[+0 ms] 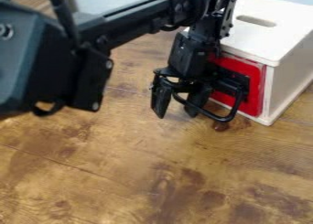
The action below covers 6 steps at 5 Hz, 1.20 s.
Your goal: Open the drawer
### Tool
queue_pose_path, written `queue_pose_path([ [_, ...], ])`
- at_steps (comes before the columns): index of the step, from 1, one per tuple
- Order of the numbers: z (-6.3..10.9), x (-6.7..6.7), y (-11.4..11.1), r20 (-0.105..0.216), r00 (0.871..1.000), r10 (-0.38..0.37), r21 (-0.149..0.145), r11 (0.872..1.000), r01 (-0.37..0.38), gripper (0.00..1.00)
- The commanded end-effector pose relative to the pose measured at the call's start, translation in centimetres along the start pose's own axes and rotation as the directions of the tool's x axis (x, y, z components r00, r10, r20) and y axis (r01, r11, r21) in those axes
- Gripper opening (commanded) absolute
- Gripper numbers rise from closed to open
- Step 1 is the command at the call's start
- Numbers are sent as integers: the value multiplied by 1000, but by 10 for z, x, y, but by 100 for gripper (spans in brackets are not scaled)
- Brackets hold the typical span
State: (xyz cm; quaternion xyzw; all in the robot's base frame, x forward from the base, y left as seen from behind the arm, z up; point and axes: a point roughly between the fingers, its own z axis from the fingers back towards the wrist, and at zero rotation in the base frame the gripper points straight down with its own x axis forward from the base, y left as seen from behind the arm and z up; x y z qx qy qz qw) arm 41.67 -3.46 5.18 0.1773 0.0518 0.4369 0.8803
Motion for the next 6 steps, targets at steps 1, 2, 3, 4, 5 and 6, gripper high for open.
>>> queue_pose_path([
  [1, 14, -22, -19, 41, 998, 57, -92, 994, -53, 0],
  [2, 15, -28, -11, 34, 997, 65, -79, 995, -62, 0],
  [3, 14, -34, -12, 34, 997, 69, -63, 996, -67, 0],
  [4, 14, -39, -14, 38, 997, 74, -45, 996, -72, 0],
  [5, 12, -38, -16, 41, 996, 77, -30, 997, -76, 0],
  [6, 4, -21, -2, -17, 983, 182, 3, 983, -182, 0],
])
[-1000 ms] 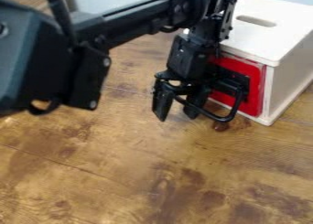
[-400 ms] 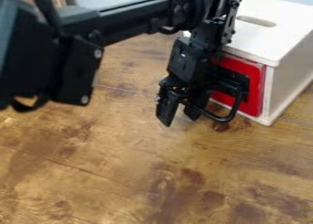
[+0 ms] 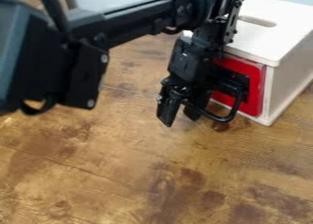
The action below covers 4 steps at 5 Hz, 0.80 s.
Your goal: Open the drawer
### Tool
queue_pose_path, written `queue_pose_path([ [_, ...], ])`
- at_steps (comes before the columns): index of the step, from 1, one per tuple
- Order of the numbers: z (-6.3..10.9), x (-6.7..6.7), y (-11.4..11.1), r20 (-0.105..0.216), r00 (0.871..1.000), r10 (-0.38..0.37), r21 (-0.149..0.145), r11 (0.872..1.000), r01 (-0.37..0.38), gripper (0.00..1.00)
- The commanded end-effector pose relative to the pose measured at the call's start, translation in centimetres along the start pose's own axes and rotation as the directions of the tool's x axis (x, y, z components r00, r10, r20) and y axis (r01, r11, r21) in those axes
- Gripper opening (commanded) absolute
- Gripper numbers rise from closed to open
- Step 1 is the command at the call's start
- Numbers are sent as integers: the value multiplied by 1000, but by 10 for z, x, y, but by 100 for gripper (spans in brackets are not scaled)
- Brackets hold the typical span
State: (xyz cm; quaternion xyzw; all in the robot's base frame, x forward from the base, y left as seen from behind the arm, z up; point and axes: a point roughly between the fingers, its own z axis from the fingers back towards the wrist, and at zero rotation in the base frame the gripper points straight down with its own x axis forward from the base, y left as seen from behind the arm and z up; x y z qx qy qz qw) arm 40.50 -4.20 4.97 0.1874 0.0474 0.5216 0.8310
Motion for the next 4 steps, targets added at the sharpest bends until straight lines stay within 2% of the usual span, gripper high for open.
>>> queue_pose_path([
  [1, -1, 7, 8, -56, 994, 89, 13, 996, -89, 0],
  [2, -9, 22, 24, -111, 975, 192, 52, 981, -187, 0],
  [3, -10, 28, 39, -124, 977, 173, 73, 984, -165, 0],
  [4, -9, 35, 49, -124, 979, 162, 96, 984, -150, 0],
])
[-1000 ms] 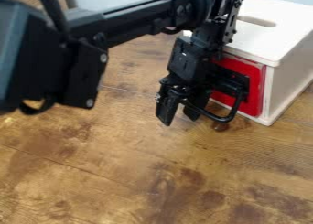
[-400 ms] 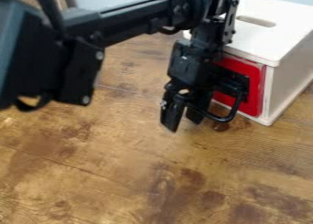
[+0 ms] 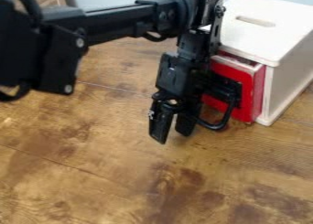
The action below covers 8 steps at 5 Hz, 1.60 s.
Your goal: Open the drawer
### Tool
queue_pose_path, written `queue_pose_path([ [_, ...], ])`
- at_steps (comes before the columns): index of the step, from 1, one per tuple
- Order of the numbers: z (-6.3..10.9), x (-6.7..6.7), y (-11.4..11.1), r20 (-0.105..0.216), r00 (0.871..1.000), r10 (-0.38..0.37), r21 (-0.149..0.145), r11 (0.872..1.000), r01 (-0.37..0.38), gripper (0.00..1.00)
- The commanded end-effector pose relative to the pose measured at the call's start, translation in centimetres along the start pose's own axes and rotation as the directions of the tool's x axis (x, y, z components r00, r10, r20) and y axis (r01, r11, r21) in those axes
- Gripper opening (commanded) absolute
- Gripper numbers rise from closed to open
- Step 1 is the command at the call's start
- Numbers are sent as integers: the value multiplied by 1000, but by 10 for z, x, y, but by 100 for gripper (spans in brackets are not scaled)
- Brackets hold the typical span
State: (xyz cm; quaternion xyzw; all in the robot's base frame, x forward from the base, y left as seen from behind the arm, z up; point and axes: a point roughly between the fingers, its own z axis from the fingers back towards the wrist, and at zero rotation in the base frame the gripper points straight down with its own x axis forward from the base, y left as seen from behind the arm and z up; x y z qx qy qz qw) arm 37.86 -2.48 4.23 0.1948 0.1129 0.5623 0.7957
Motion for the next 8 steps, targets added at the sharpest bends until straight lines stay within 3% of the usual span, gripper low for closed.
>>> queue_pose_path([
  [1, 15, 27, 26, -51, 987, 151, 24, 988, -150, 0],
  [3, 17, 13, 29, -122, 945, 302, 93, 952, -292, 0],
  [5, 5, 42, 36, -161, 918, 363, 132, 930, -344, 0],
  [8, 1, 25, 25, -217, 877, 428, 170, 902, -398, 0],
])
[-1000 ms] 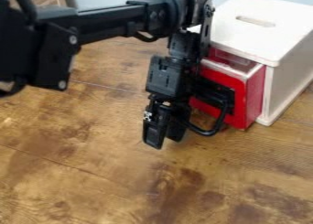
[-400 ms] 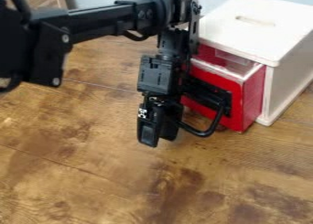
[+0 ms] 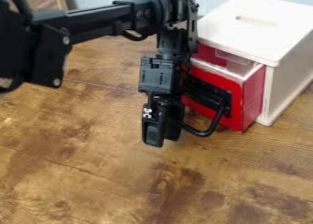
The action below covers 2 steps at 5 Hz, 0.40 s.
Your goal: Open the drawer
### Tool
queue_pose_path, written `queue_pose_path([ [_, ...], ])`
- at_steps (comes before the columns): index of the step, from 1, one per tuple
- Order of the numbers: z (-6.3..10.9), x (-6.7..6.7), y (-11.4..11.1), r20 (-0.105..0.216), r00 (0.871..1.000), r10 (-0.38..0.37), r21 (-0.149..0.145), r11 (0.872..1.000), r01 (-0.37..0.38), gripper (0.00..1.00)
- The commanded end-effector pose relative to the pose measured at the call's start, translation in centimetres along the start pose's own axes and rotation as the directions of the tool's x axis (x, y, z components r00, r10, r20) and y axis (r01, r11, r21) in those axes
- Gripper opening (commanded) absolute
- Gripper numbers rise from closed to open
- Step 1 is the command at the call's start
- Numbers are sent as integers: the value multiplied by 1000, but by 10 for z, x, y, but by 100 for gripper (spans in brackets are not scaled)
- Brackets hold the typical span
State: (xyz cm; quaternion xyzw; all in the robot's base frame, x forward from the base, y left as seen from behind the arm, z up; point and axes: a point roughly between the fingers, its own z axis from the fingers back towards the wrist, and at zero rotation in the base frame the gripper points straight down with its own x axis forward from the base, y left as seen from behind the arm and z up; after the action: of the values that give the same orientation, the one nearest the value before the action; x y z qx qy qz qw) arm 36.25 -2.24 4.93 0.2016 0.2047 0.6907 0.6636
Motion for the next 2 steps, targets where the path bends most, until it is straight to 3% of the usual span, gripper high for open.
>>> queue_pose_path([
  [1, 5, 40, -2, -49, 993, 109, -12, 994, -110, 0],
  [2, 3, 52, -2, -50, 992, 114, -6, 993, -115, 0],
])
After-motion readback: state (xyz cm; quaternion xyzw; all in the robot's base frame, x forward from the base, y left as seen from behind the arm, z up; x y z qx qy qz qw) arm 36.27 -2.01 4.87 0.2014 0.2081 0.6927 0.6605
